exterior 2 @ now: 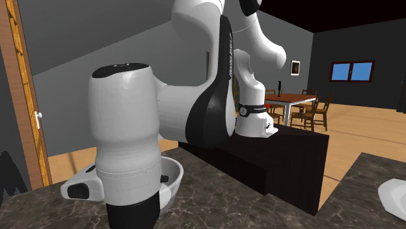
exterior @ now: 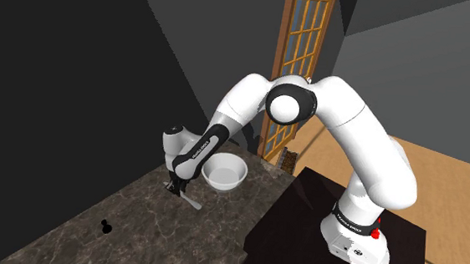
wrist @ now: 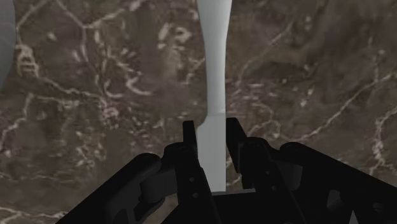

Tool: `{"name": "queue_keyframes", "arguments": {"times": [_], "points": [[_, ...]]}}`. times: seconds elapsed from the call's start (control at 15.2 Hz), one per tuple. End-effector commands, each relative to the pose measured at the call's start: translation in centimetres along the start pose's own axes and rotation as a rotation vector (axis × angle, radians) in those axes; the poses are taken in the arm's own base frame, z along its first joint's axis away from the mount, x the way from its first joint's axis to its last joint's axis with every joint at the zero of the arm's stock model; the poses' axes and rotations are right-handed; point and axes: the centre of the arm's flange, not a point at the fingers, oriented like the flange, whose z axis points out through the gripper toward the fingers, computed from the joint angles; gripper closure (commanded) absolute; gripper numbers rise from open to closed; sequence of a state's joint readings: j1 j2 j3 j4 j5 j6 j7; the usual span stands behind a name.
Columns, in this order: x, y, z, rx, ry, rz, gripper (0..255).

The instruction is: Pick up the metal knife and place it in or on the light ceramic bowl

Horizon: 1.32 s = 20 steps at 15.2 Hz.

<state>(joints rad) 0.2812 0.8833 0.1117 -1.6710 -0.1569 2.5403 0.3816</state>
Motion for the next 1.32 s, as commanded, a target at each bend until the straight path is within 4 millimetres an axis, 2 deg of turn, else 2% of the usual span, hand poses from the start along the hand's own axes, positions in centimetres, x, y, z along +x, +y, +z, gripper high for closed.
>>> {"name": "queue_keyframes", "arguments": {"times": [0.0,0.2,1.25], "points": [[0.0,0.0,0.0,0.0,0.0,0.0,255],[0.0,0.0,0.0,0.0,0.0,0.0,255],[0.0,0.0,-8.4,0.0,0.0,0.0,255]]}}
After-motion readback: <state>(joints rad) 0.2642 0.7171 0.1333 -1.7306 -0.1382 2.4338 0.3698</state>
